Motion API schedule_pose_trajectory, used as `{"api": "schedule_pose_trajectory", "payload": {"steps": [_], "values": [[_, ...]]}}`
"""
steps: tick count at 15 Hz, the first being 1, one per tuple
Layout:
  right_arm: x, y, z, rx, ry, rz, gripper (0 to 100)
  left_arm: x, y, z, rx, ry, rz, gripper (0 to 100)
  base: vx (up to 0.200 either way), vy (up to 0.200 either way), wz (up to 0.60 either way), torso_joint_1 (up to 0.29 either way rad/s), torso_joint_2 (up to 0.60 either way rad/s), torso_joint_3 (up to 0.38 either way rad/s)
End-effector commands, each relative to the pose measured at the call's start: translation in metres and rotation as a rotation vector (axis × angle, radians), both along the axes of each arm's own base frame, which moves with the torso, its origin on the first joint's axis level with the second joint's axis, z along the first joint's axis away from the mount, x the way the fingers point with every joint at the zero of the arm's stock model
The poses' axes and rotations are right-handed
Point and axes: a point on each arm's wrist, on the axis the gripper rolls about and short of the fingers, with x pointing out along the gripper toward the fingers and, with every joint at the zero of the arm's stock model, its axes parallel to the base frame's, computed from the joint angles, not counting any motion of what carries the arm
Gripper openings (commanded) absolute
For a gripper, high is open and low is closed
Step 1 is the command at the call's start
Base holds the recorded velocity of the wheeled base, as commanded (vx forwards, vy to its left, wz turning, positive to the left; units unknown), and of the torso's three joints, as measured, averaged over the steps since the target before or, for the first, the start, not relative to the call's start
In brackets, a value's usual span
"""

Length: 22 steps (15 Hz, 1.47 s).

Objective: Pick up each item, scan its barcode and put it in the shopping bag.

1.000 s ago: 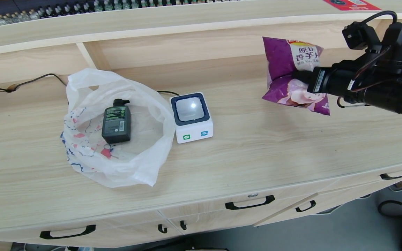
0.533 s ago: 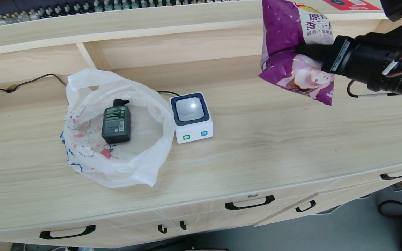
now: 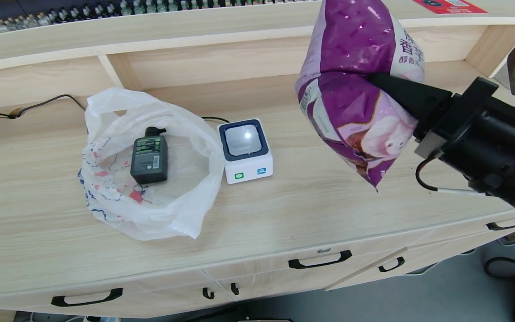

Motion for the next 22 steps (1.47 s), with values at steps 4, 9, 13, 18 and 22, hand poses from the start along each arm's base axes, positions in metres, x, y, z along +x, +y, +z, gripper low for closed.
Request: {"api": "schedule_pose_trajectory", "payload": {"steps": [4,9,13,18,22], "values": [[-0.012,0.004,-0.011,0.154,0.097,0.117,0,0.000,0.000,0.000,0.013,-0.004,0.000,100,0.000,0.000,0.00,0.000,0.00,0.000],[-0.030,-0.004,-0.034,0.236,0.116,0.175,0,0.000,0.000,0.000,0.025,-0.005,0.000,100,0.000,0.000,0.00,0.000,0.00,0.000],[-0.047,-0.005,-0.029,0.293,0.124,0.254,0,0.000,0.000,0.000,0.022,-0.004,0.000,100,0.000,0.000,0.00,0.000,0.00,0.000],[-0.058,0.005,-0.030,0.339,0.162,0.371,0,0.000,0.000,0.000,0.019,-0.004,0.000,100,0.000,0.000,0.00,0.000,0.00,0.000],[-0.061,0.005,-0.030,0.331,0.146,0.387,0,0.000,0.000,0.000,0.018,0.001,0.000,100,0.000,0.000,0.00,0.000,0.00,0.000]]}}
